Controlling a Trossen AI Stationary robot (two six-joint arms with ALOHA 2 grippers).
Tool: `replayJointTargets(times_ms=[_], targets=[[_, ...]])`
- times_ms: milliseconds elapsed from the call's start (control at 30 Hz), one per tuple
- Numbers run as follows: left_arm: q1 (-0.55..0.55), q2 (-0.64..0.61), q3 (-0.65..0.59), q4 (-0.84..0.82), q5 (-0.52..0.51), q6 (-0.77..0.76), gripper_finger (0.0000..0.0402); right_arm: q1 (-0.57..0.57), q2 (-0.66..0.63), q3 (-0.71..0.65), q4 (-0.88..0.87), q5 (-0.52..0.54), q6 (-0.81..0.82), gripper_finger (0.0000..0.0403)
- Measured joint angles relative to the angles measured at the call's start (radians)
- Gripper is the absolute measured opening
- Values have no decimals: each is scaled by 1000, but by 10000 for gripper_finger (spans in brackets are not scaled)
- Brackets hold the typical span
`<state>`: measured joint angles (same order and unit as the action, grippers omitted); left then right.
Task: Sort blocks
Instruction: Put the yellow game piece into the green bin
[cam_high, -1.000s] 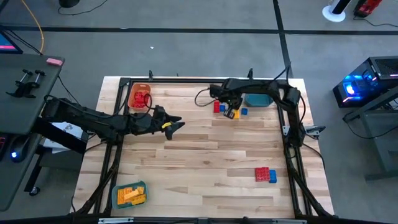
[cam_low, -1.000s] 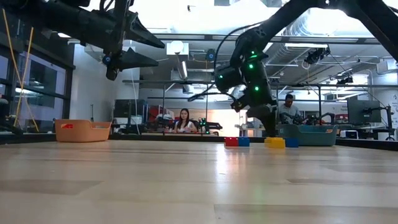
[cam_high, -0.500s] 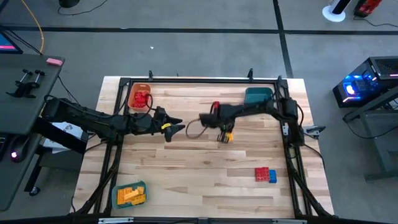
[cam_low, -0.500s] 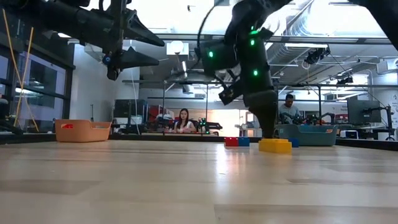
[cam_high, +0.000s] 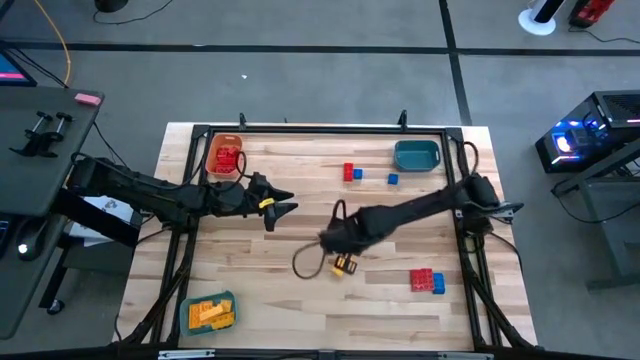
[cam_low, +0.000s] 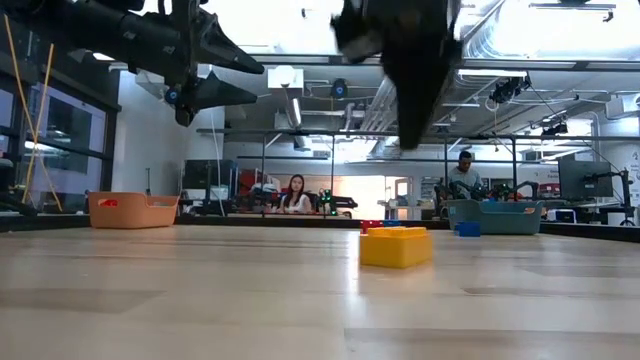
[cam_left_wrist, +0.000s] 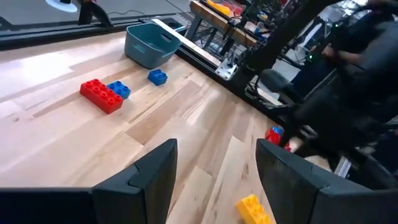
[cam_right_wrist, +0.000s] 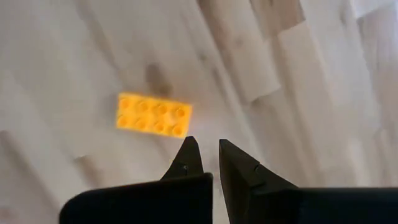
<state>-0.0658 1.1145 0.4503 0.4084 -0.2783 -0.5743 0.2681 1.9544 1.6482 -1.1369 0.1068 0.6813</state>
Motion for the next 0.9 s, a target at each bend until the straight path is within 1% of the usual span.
replayJointTargets(times_ms=[67,167,300,367,433,533,633,700,800,867,900], targets=[[0,0,0,0,0,-21,202,44,-19,0,0,9,71,0],[-1,0,0,2,10,-45,202,114,-33,0,38,6,69,0],[-1,0,0,9,11,-87,202,192,-22,0,101,3,-67,1],[-1,0,0,10,25,-124,202,199,-13,0,108,-40,-127,6],[-7,0,0,26,75,-158,202,183,2,0,116,-96,-191,17],[-39,0,0,104,185,-166,202,147,20,-1,121,-139,-300,45],[-96,0,0,198,245,-167,202,104,32,-1,154,-144,-414,87],[-149,0,0,235,248,-178,202,82,44,-1,166,-116,-503,117],[-235,0,0,225,241,-200,199,55,62,-1,170,-95,-654,158],[-303,0,0,202,206,-210,190,44,74,-1,171,-94,-742,179],[-337,0,0,183,173,-210,183,39,82,-1,171,-94,-780,187]])
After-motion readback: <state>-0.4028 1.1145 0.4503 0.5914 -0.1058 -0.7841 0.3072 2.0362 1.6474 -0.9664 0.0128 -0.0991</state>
